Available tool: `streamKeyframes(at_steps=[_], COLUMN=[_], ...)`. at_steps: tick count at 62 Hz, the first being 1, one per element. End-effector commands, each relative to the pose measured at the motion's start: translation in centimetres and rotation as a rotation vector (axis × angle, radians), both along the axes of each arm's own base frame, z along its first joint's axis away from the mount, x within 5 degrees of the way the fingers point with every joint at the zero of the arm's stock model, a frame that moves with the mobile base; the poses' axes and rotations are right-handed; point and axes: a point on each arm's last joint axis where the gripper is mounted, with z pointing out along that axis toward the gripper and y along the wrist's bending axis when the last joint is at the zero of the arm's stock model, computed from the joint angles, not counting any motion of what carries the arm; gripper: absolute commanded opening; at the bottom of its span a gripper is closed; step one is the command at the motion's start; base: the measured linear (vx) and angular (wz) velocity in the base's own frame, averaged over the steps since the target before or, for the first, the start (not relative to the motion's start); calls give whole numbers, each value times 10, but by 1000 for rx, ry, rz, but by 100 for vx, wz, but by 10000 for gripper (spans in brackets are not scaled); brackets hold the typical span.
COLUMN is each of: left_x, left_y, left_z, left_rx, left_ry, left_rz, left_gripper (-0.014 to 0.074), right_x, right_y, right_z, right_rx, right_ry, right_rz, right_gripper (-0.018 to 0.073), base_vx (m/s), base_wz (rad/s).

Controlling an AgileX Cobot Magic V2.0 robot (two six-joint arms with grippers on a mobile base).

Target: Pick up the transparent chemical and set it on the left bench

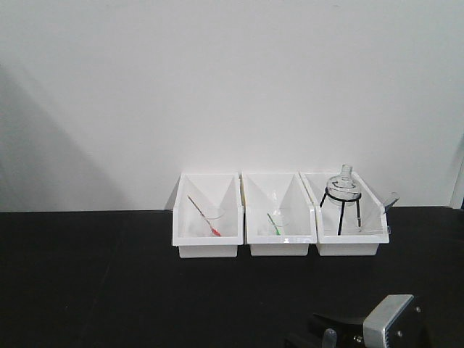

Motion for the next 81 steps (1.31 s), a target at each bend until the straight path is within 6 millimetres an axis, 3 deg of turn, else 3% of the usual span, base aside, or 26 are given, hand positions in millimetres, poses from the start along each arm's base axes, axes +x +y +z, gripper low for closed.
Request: streamKeyframes(at_steps=[1, 11, 19, 27, 39, 52, 58, 66, 81], left_x=[-1, -1, -1, -1, -1, -1, -1, -1, -1], left_y=[0, 0, 0, 0, 0, 0, 0, 0, 0], left_z=[3, 3, 3, 3, 3, 3, 3, 3, 3], left_rx=[-14, -14, -14, -14, -14, -14, -14, -14, -14], left_ry=[-81, -81, -81, -81, -81, -81, -81, -81, -81], left_rz=[-1, -1, -1, -1, -1, -1, -1, -1, -1], left_gripper=[-3, -3, -3, -3, -3, -3, -3, -3, -3], right_x=[3, 1, -3, 0, -5, -32, -50, -72, -89], right_y=[3, 4, 7, 3, -9, -34, -48, -61, -70], right_z=[20, 18, 15, 21, 49, 75, 86, 100, 108], right_rx=[68, 35, -36, 10, 66, -8, -12, -79, -142], right_ry=[-107, -116, -147, -143, -193, -99, -46, -109, -171], right_rz=[22, 53, 120, 59, -87, -297, -413, -478, -528], right_gripper=[552, 613, 582, 514, 323, -8, -10, -8, -8], base_vx=[0, 0, 0, 0, 0, 0, 0, 0, 0], base_wz=[0, 0, 0, 0, 0, 0, 0, 0, 0])
